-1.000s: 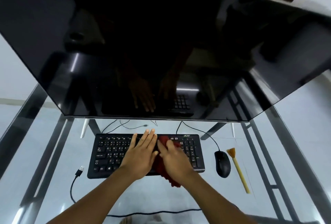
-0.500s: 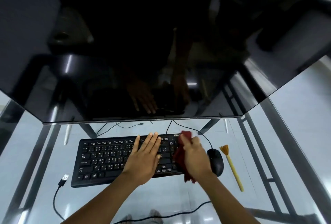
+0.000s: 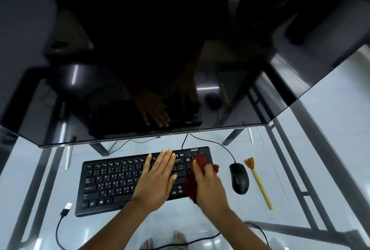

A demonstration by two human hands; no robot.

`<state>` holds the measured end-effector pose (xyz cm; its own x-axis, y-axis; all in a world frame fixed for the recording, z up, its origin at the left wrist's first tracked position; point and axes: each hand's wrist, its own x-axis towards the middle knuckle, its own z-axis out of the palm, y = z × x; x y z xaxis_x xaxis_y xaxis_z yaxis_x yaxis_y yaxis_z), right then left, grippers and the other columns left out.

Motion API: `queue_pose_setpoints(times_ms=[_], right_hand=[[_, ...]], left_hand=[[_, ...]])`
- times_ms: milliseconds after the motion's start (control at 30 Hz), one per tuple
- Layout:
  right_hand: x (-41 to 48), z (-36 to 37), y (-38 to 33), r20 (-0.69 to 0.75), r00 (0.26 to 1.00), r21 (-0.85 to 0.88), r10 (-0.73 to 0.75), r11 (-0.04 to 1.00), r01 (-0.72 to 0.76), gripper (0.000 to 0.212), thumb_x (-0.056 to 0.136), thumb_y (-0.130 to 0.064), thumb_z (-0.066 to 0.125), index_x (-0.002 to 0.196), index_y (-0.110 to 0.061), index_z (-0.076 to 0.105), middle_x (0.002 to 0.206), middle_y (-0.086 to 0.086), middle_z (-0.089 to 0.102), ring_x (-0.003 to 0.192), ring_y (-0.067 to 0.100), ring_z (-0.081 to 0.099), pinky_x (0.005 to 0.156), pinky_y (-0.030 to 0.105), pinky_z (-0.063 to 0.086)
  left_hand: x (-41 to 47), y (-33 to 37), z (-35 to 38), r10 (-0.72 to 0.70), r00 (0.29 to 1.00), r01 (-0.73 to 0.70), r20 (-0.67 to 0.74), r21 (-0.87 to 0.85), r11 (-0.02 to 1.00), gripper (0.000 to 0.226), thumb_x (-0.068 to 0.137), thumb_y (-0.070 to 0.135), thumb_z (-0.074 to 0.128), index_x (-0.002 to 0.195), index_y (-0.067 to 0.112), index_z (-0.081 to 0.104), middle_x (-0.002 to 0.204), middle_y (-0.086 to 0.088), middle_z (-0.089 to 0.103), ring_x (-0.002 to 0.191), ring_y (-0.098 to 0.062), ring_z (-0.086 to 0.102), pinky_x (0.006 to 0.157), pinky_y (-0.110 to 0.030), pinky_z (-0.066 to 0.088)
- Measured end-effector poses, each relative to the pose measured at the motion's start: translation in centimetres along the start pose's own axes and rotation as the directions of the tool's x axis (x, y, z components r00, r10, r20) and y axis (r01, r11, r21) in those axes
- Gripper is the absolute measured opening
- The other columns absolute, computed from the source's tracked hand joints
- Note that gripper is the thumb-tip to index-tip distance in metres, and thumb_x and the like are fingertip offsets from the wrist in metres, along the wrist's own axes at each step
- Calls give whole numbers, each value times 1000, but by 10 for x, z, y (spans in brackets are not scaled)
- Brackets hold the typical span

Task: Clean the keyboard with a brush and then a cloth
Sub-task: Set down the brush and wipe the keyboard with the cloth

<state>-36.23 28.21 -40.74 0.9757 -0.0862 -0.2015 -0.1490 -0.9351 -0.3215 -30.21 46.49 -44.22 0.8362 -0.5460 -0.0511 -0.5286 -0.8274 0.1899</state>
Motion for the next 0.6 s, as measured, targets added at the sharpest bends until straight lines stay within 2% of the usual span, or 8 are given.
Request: queue_pose_setpoints(times_ms=[67, 100, 167, 300, 367, 433, 500, 600], right_hand=[[-17, 4, -5, 98, 986, -53, -136, 989, 141, 95, 54, -42, 88, 138, -22, 47, 107, 8, 50, 73, 21, 64, 61, 30, 58], [-21, 2, 1, 126, 982, -33, -144, 988, 149, 86, 64, -42, 82, 139, -28, 44, 108, 7, 49, 74, 21, 64, 60, 29, 57], [-10, -10, 16, 86, 993, 49, -84, 996, 80, 63, 89, -31, 60, 144, -41, 30, 114, 5, 47, 85, 24, 63, 69, 32, 57], [32, -19, 11, -112, 983, 13, 143, 990, -142, 58, 98, -20, 44, 151, -22, 22, 128, 13, 41, 105, 31, 56, 88, 38, 50], [40, -17, -7, -87, 992, 57, 95, 994, -90, 59, 88, -17, 59, 144, -16, 39, 119, 15, 50, 93, 33, 60, 81, 39, 53], [37, -11, -14, -34, 996, -18, -81, 997, 80, 70, 67, -15, 77, 133, -14, 54, 103, 13, 57, 73, 28, 63, 65, 36, 56], [31, -17, -4, -52, 987, -103, -152, 984, 146, 68, 72, -15, 73, 136, -18, 51, 104, 11, 57, 74, 27, 62, 66, 36, 57], [41, -29, 21, -96, 988, -87, 122, 988, -130, 57, 97, -19, 44, 150, -22, 23, 126, 13, 43, 103, 29, 55, 91, 37, 48]], left_hand=[[0, -1, -1, 6, 1000, -6, 2, -1, 1000, 59, 102, 45, 23, 152, 15, 23, 160, 1, 14, 148, -15, 5, 115, -48, 8], [1, -2, -1, 11, 1000, -11, 4, -2, 1000, 59, 101, 46, 23, 152, 15, 23, 160, 1, 15, 148, -15, 6, 115, -48, 9], [1, -2, -2, 15, 1000, -15, 0, -2, 1000, 58, 102, 46, 24, 151, 15, 24, 160, 1, 16, 148, -14, 6, 114, -48, 9], [1, 0, -2, 15, 1000, -15, -2, 5, 1000, 58, 102, 44, 22, 151, 14, 25, 159, 0, 18, 148, -16, 9, 114, -49, 11], [1, 0, -2, 15, 1000, -15, 4, 11, 1000, 58, 101, 45, 21, 151, 14, 24, 160, 0, 17, 148, -16, 9, 115, -49, 11], [1, 0, -2, 20, 1000, -20, 8, 17, 1000, 59, 101, 45, 21, 151, 14, 24, 160, 0, 17, 148, -15, 9, 115, -48, 10], [0, -2, -2, 19, 1000, -19, 20, 28, 999, 59, 101, 45, 20, 151, 14, 24, 160, 0, 16, 148, -15, 7, 115, -48, 11], [1, -1, -3, 11, 999, -13, 37, 50, 999, 59, 102, 46, 18, 151, 14, 24, 160, 0, 16, 148, -14, 5, 115, -48, 12]])
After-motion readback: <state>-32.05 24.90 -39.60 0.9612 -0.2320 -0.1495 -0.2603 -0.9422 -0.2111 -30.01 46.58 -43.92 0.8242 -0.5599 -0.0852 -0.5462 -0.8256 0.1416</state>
